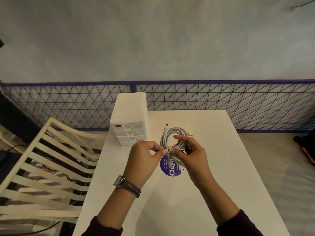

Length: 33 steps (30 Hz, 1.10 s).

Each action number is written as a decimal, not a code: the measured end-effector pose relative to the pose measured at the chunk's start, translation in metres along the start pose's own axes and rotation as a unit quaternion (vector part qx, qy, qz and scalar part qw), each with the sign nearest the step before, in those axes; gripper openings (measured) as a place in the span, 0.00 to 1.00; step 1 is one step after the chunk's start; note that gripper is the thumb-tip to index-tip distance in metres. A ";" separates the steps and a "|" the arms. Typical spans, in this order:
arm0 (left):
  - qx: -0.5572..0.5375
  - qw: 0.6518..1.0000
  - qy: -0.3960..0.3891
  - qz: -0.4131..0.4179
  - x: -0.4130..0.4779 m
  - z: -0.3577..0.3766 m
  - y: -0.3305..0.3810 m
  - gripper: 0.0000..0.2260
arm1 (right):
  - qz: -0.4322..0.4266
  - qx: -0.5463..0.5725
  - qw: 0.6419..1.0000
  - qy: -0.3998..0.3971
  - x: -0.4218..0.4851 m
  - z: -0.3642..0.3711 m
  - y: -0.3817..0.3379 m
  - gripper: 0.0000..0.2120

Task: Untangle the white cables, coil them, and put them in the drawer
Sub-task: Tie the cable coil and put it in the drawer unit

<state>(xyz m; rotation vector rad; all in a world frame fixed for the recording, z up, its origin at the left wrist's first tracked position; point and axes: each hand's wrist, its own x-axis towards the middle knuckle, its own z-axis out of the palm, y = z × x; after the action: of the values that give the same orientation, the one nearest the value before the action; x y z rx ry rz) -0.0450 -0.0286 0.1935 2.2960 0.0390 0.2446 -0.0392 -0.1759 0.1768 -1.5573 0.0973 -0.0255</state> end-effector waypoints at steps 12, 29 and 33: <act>0.001 0.988 -0.146 0.056 0.019 -0.015 -0.002 0.04 | 0.001 -0.002 1.000 -0.027 -0.002 0.001 0.000 0.18; -0.174 0.982 0.041 -0.058 0.003 0.021 -0.012 0.06 | 0.010 0.001 1.000 0.025 0.009 0.006 0.006 0.16; -0.150 0.985 0.079 -0.016 -0.009 0.037 -0.013 0.12 | 0.049 0.098 0.993 0.034 0.009 0.007 0.006 0.09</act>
<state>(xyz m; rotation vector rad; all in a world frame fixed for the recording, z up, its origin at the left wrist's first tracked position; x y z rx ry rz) -0.0463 -0.0485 0.1582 1.9725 0.1118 0.3880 -0.0302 -0.1699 0.1705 -1.3539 0.2182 -0.0096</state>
